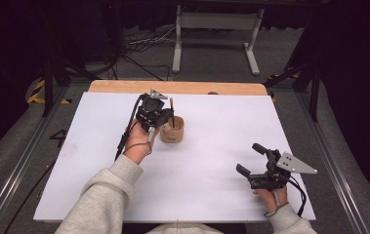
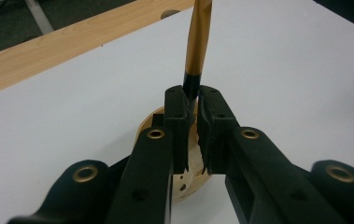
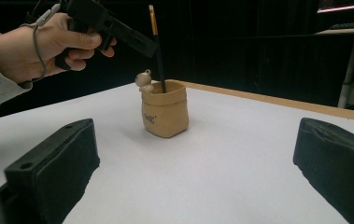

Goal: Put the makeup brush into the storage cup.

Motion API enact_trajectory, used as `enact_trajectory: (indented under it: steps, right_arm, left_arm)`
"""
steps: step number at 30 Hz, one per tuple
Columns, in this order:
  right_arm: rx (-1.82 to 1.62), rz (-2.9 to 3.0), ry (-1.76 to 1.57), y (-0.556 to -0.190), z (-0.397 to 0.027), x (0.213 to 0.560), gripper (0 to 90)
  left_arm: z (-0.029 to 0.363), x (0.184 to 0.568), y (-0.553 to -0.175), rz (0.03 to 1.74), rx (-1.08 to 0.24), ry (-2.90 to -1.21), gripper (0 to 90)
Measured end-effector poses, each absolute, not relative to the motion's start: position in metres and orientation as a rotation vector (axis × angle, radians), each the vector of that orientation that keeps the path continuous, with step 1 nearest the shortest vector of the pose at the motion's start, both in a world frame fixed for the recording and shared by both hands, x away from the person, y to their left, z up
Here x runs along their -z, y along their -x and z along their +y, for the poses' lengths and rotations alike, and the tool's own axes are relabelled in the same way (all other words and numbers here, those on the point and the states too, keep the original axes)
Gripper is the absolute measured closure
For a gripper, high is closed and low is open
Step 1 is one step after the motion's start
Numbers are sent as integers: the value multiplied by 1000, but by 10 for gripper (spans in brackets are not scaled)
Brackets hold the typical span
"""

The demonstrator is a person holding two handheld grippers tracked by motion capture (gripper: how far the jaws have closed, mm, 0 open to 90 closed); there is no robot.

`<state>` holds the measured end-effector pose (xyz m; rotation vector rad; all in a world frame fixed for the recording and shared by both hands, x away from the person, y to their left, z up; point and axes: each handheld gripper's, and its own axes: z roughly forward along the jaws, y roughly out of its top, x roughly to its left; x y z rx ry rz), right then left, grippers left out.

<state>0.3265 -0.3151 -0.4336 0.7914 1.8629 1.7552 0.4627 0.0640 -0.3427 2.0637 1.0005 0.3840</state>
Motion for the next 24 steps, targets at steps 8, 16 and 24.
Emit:
enact_trajectory:
  steps: [8, 16, 24]
  right_arm:
    - [-1756, 1864, -792, -327, -316, 434, 3]
    - [-1757, 1861, -795, -327, -316, 434, 3]
    - [-1758, 1861, -798, -327, -316, 434, 3]
  left_arm:
    - [63, 347, -464, 1016, -380, -2073, 824]
    - [74, 338, -459, 989, -400, -2050, 454]
    - [86, 330, -450, 949, -426, -2056, 100]
